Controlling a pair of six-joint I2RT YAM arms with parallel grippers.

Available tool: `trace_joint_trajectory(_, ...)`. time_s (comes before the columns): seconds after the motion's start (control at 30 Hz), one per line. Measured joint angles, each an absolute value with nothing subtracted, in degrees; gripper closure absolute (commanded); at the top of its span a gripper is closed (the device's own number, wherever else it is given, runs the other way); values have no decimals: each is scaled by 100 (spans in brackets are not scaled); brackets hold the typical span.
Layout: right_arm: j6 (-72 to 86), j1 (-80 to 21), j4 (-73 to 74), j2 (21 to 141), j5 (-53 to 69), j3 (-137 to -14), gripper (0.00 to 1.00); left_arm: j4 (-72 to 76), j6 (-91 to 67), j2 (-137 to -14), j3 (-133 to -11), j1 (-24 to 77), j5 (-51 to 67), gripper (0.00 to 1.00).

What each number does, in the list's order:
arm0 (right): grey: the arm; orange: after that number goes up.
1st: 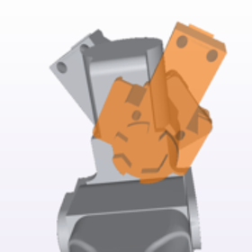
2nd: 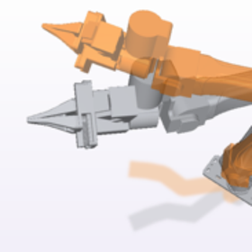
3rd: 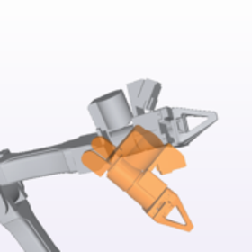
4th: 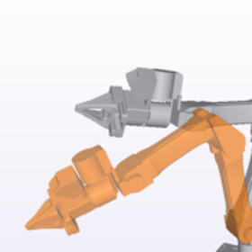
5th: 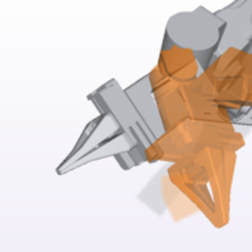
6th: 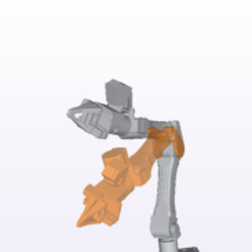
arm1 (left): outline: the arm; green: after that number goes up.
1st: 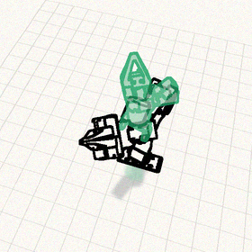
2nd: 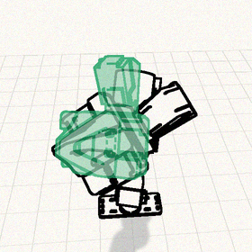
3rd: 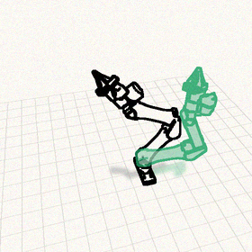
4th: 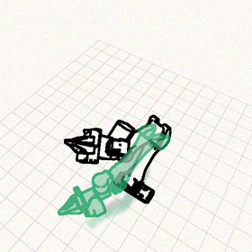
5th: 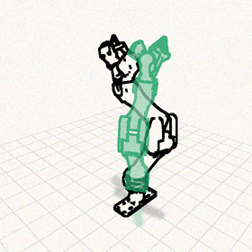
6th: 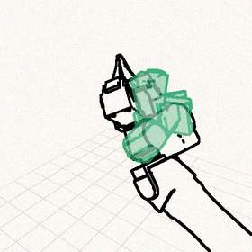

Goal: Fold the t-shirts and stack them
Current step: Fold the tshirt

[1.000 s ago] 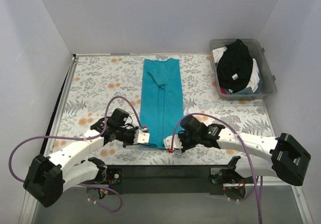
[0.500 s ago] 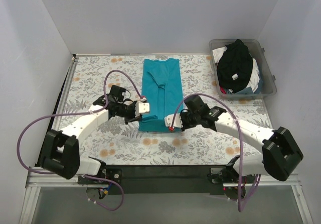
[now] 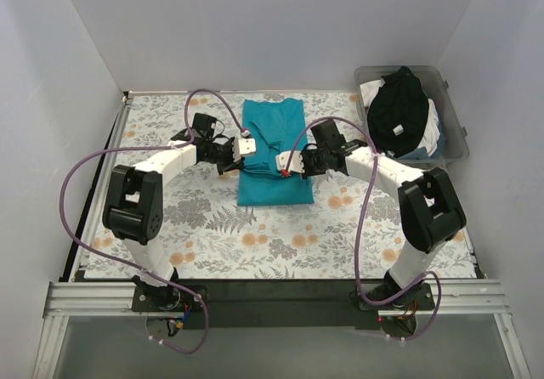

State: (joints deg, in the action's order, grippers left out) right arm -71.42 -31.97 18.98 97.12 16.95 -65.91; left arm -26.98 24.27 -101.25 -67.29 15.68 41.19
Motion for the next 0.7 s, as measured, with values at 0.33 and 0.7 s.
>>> trace_joint_trajectory(0.33, -7481, -2797, 1822, 10711, 1852, -7651, 99, -2434, 2449, -11207, -7769, 1369, 4241, 100)
trace_joint_trajectory(0.7, -7262, -2624, 1431, 11279, 1632, -8016, 34, -1588, 1551, -11764, -8007, 1256, 3861, 44)
